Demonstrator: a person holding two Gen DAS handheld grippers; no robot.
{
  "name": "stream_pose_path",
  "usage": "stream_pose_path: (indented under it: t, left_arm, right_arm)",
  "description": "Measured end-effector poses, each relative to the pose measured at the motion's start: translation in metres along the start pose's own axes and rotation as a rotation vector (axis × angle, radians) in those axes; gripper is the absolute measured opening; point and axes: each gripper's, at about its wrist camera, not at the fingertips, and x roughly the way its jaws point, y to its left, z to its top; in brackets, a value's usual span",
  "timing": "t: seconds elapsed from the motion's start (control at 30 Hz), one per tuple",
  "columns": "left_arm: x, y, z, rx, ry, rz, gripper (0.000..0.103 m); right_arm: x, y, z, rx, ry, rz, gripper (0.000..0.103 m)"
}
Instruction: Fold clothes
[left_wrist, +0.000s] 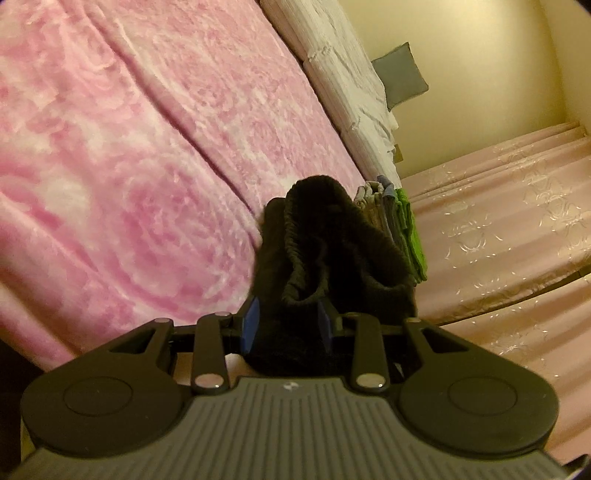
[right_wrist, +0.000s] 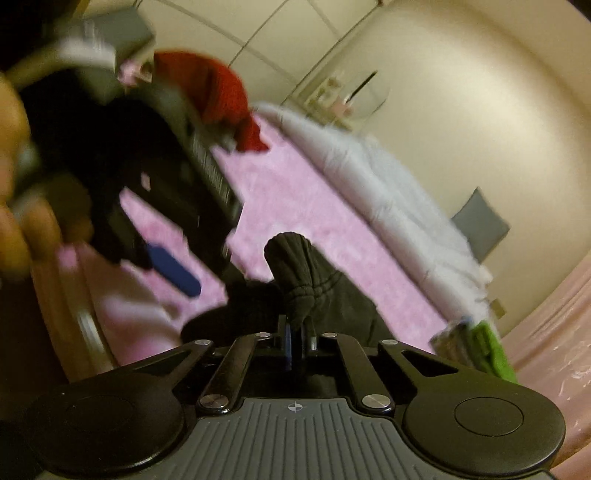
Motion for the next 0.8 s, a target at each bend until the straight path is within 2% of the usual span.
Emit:
stream_pose_path:
  t: [0.13,0.17,0.3,0.33,0.37,0.4,0.47,0.57,0.6,0.67,0.7,0.73,0.77,0.8]
  left_arm:
    - [-0.006,0.002,-0.002,-0.003,-0.004,0.021,0.026]
    - [-0.008,0.003,-0.002,-0.002,-0.006,0.029,0.026]
    - [-0.023,-0.001,-0.003,0.010,-0.022,0.026,0.026]
    - [-0.026,-0.003,-0.004,0.017,-0.027,0.024,0.026]
    - [-0.030,-0.005,-0.004,0.024,-0.032,0.022,0.026]
    - [-0.032,-0.010,-0.006,0.044,-0.034,0.015,0.027]
    - [-0.036,-0.021,-0.009,0.092,-0.037,0.003,0.028]
    - [-0.033,-0.037,-0.014,0.179,-0.038,0.009,0.030]
    - [-0.031,-0.043,-0.016,0.209,-0.039,0.015,0.031]
    - [-0.026,-0.054,-0.021,0.268,-0.039,0.026,0.031]
    - [-0.022,-0.056,-0.023,0.300,-0.042,0.046,0.031]
    - [-0.015,-0.058,-0.025,0.340,-0.037,0.100,0.031]
    - [-0.008,-0.059,-0.028,0.371,-0.019,0.162,0.037]
    - [-0.005,-0.059,-0.030,0.382,-0.015,0.184,0.037]
  right_arm:
    - [0.021,0.015,-0.011,0.002,0.074,0.046,0.004]
    - [0.024,0.017,-0.015,0.019,0.067,0.044,0.012]
    - [0.009,0.000,-0.011,0.140,0.057,0.045,0.015]
    - [0.000,-0.011,-0.011,0.211,0.037,0.062,0.021]
    - [-0.011,-0.022,-0.014,0.291,0.011,0.069,0.051]
    - [-0.024,-0.034,-0.020,0.375,-0.028,0.061,0.070]
    - [-0.049,-0.058,-0.036,0.550,-0.098,0.044,0.070]
    - [-0.069,-0.095,-0.071,0.842,-0.079,0.012,0.068]
    - [-0.070,-0.105,-0.088,0.949,-0.056,0.007,0.056]
    - [-0.070,-0.122,-0.121,1.154,-0.008,0.009,0.049]
    - [-0.066,-0.126,-0.135,1.222,0.009,0.028,0.049]
    - [-0.060,-0.129,-0.148,1.281,0.024,0.051,0.049]
    - [-0.057,-0.129,-0.154,1.300,0.045,0.060,0.048]
    - [-0.055,-0.127,-0.157,1.298,0.069,0.063,0.046]
